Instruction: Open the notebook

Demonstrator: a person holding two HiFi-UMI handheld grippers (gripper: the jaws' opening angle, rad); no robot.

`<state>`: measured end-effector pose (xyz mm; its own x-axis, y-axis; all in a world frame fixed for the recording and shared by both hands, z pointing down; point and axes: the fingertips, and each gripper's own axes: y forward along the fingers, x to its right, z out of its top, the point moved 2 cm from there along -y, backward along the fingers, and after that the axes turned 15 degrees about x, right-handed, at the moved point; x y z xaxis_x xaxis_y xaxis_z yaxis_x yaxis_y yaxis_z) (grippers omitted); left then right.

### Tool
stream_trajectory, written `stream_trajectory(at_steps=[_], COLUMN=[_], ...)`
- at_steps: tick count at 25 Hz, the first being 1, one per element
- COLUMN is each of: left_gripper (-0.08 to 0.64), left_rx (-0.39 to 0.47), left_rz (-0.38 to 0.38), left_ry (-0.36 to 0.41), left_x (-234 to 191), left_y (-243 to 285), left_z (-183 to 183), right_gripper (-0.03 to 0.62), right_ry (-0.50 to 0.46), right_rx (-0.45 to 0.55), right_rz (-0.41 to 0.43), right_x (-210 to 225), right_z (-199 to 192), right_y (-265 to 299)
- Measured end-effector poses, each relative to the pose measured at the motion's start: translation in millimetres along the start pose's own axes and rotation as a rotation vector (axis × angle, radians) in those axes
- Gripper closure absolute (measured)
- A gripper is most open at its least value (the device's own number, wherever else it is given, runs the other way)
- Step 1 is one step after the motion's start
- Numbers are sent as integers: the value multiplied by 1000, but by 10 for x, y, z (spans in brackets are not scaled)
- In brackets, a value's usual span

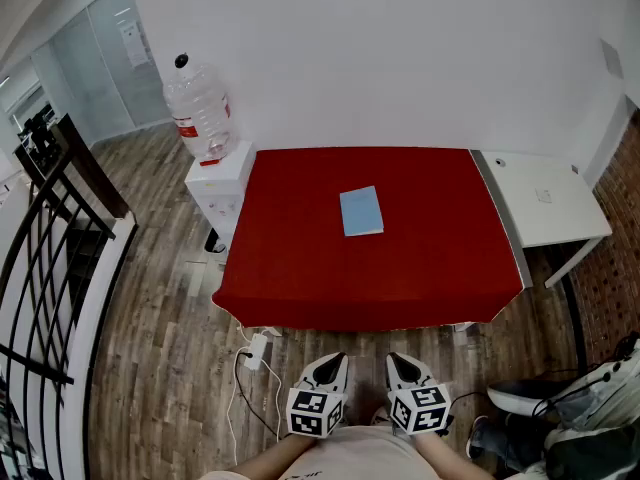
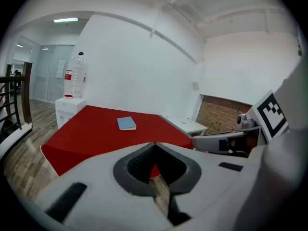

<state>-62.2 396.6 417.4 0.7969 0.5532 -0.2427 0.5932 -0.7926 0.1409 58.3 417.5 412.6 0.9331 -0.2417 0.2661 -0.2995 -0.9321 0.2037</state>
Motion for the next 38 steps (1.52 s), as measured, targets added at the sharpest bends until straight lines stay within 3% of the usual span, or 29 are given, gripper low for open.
stream_trajectory(at_steps=[8, 15, 21, 29, 38], left_gripper=[554, 554, 554, 554, 554], left_rx=[-7, -15, -9, 24, 32], left_rz=[-8, -3, 24, 65, 107], left_ry=[5, -4, -5, -3, -12], left_x=[-262, -433, -651, -927, -990], left_y=[-80, 203, 847, 2004, 2798], left_z=[5, 3, 43, 425, 634], right_gripper=[586, 586, 586, 586, 586], right_ry=[1, 17, 11, -14, -1], right_rx=[11, 8, -4, 3, -22], right_rz=[-1, -15, 17, 63, 137], right_x=[-238, -64, 319, 1015, 1434], right_z=[-34, -9, 108, 685, 968], right_y=[150, 471, 1074, 2066, 2635])
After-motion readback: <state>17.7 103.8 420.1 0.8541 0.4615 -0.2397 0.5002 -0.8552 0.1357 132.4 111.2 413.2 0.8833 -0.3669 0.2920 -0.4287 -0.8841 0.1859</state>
